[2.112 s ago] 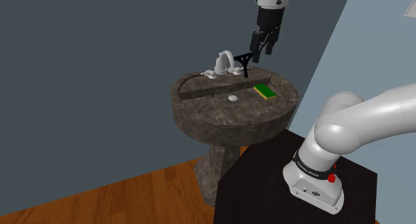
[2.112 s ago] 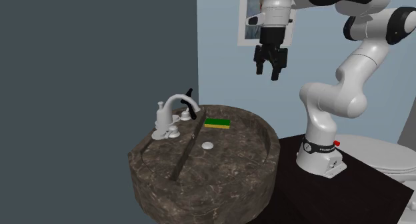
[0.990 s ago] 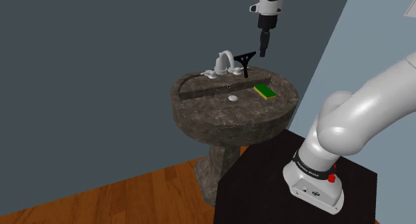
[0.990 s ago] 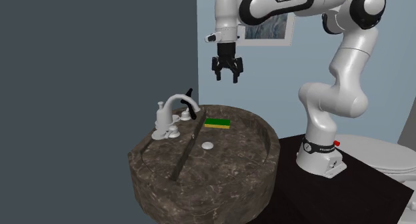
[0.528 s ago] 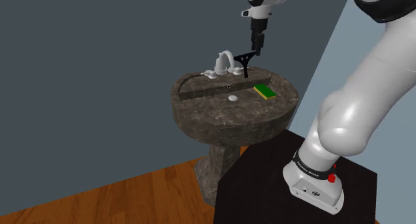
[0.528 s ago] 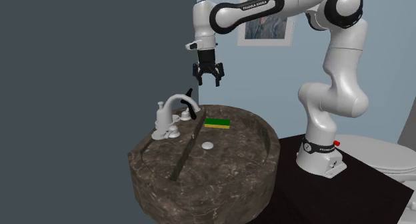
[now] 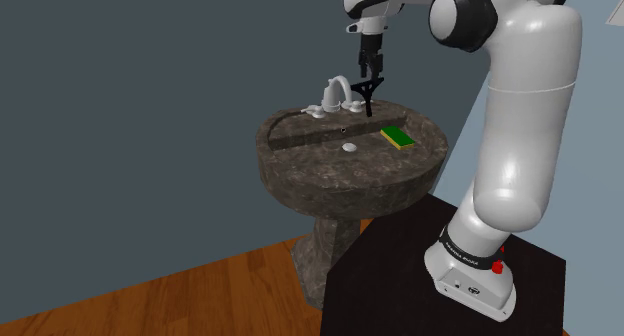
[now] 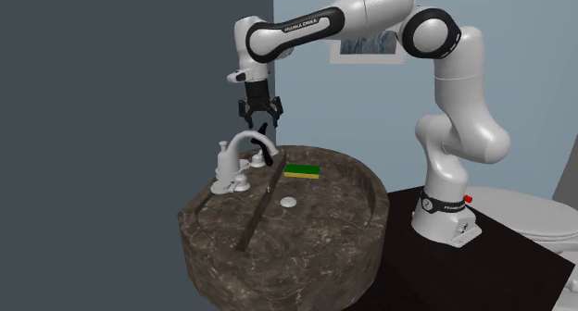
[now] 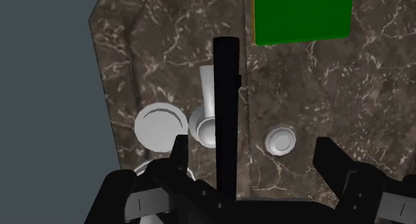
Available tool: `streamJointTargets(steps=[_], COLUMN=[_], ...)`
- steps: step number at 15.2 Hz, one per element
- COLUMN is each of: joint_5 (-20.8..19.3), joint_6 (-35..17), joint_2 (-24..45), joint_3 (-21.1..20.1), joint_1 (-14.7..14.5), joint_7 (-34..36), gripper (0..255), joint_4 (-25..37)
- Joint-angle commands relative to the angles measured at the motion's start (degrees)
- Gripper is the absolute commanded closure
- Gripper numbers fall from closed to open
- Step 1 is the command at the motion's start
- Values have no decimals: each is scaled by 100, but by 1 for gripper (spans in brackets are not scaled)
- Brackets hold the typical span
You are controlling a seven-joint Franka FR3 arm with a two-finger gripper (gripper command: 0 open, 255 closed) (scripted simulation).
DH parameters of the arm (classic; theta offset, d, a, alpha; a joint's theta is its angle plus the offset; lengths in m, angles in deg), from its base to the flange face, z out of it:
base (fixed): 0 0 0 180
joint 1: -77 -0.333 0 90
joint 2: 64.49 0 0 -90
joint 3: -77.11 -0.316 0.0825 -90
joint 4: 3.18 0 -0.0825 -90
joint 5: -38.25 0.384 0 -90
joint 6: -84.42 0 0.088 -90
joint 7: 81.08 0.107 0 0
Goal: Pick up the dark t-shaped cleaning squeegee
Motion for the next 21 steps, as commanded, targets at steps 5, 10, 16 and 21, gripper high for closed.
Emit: streamJointTargets(steps=[5,10,16,21], joint_5=[181,211,210,186], joint_6=[-288,-471,-473,-330], joint_2=[320,362,359,327], joint_3=[-95,-110,-110,-98], joint_1=[101,101,99,100], joint_7=[-253,-270,-269,-256], gripper=[0,255,255,255], joint_4=[-45,-195,-199,-81])
